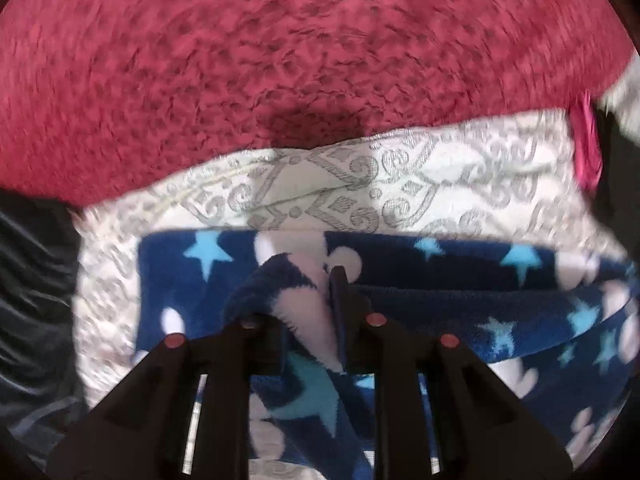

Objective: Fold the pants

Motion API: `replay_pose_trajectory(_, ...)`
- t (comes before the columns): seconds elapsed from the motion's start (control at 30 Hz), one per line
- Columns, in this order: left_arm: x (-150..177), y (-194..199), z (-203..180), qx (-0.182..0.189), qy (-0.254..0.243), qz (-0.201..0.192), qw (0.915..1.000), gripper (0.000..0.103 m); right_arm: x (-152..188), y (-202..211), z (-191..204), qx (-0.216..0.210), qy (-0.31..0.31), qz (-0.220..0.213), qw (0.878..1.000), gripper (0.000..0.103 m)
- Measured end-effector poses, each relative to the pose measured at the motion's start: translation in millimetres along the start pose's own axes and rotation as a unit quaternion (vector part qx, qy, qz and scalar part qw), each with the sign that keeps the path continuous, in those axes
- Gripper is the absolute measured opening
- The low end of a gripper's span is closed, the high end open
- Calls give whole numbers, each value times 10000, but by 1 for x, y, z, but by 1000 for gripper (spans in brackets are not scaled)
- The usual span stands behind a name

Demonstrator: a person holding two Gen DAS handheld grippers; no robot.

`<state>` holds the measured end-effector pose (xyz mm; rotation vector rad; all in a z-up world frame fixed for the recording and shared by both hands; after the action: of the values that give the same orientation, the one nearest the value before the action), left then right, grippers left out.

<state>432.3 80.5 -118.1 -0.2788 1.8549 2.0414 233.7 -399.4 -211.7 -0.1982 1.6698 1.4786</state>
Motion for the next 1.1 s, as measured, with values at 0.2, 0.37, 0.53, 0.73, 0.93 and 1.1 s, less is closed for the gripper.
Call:
replay_pose_trajectory(0.2,-8,18,29,1123,640,105,9916,24,2,4,0,-32,-6,-29,10000,15)
replay_pose_trajectory(0.37,-4,32,23,1212,-37,238,9923,25,1,0,4,-11,16,-26,10000,15)
replay_pose_trajectory(0.53,4,34,54,2076,493,832,9734,36,-1,-3,8,44,68,-21,10000,15)
replay_pose_trajectory(0.73,7,83,122,763,1151,-119,9903,84,0,-2,6,16,48,-30,10000,15)
replay_pose_trajectory(0.93,77,88,94,1415,405,-430,9882,84,-6,7,12,-171,306,32,9994,43)
replay_pose_trajectory(1.1,118,47,68,1248,72,-332,9916,84,-22,56,20,-325,559,-404,9971,78)
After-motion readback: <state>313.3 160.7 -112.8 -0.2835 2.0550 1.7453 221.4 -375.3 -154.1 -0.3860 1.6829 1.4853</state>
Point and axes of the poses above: each gripper's, at about its wrist camera, not at the fingertips, and y roughly against the way its jaws point, z to its left, x to its underside, the point moved 4 cm from there along -y, roughly the way its jaws point, and after that the axes turned 3 degrees about -y, right-handed, at the moved point
